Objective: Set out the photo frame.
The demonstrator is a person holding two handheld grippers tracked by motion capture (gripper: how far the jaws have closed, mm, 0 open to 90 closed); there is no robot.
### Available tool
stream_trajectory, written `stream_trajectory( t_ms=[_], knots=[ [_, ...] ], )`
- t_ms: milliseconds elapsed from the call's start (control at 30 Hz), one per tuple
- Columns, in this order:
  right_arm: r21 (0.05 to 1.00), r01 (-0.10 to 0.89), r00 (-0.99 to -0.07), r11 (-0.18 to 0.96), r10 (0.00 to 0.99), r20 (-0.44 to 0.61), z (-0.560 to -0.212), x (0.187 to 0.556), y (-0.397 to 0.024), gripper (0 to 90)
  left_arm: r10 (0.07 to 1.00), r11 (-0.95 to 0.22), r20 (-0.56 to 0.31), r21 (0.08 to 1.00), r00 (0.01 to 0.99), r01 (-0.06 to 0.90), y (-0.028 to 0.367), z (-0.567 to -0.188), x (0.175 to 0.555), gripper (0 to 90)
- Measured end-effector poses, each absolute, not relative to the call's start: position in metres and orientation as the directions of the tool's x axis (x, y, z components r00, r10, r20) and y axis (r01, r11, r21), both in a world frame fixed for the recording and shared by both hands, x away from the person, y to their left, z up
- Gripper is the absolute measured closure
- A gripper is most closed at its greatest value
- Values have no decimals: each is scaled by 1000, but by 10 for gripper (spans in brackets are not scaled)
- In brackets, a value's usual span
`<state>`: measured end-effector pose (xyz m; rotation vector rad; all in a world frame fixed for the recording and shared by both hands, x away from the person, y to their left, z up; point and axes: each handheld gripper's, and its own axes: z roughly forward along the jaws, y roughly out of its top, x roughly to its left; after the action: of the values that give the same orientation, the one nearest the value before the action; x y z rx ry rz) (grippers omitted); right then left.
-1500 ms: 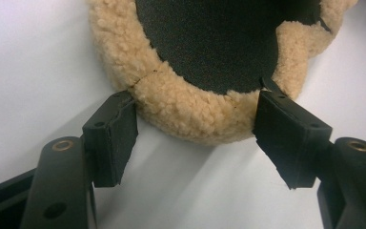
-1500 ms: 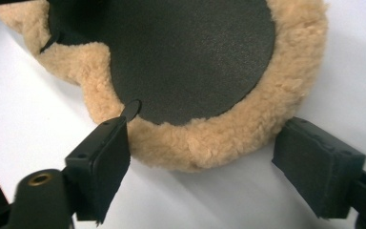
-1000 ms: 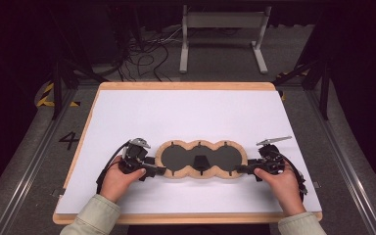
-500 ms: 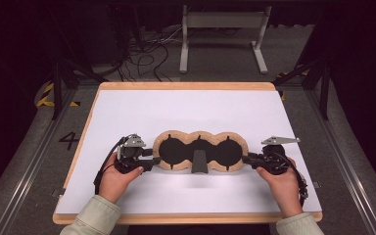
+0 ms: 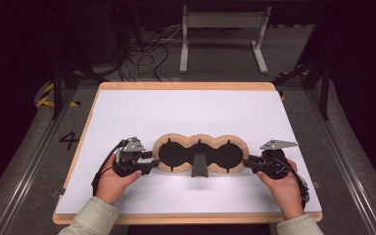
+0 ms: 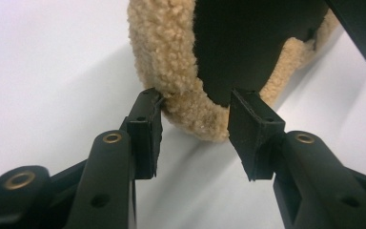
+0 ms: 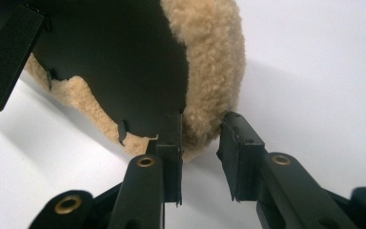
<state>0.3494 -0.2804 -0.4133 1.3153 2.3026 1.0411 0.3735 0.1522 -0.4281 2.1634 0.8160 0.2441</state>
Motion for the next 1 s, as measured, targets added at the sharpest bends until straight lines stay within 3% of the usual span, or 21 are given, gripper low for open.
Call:
stream_trajectory(
  t_ms=[200,400,633,1000],
  knots=[
    [719,602,-563,348,823,73,-411,339,-281,709,600,-485,-88,751,795,449,157,-427,364,573],
    [716,588,-598,376,798,72,-409,327,-283,690,546,-463,-151,766,824,447,168,-429,357,595],
    [706,572,-636,417,769,61,-407,318,-284,644,518,-496,-134,757,845,425,169,-431,350,598],
    [686,570,-674,451,735,77,-405,310,-285,583,486,-541,-186,703,854,461,175,-440,344,710]
  ],
)
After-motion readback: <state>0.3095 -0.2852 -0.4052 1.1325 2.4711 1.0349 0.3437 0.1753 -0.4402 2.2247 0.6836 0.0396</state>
